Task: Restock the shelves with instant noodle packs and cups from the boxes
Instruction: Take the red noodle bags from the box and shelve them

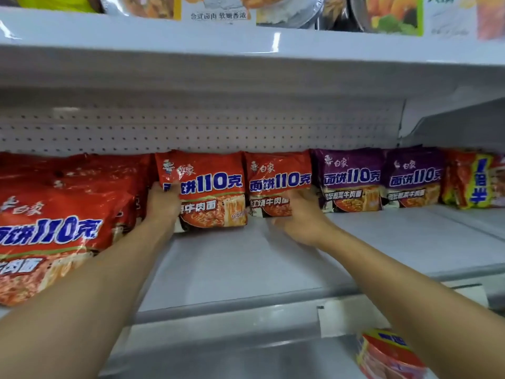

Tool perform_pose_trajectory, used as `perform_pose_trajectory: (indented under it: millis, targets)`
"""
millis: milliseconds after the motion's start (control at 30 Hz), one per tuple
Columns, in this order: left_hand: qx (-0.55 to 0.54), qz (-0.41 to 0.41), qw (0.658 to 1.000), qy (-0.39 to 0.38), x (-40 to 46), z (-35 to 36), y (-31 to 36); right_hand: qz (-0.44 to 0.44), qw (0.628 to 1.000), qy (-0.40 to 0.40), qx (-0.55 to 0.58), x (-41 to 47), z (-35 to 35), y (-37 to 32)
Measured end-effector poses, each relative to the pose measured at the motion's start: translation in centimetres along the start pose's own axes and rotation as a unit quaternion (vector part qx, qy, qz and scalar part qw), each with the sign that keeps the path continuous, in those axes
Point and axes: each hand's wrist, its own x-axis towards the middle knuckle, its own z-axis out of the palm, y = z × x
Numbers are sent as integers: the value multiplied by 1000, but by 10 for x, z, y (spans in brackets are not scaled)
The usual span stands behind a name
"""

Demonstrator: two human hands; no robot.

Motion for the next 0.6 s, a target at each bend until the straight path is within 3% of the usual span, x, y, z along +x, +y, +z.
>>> perform_pose_trajectory:
  millis: [300, 600]
  targets:
    - [52, 10, 998, 43, 20, 11, -26, -26, 999, -17, -11, 23, 5, 12]
    - [205, 96, 972, 65, 14, 17, -28, -8, 999, -41, 12, 18, 7, 17]
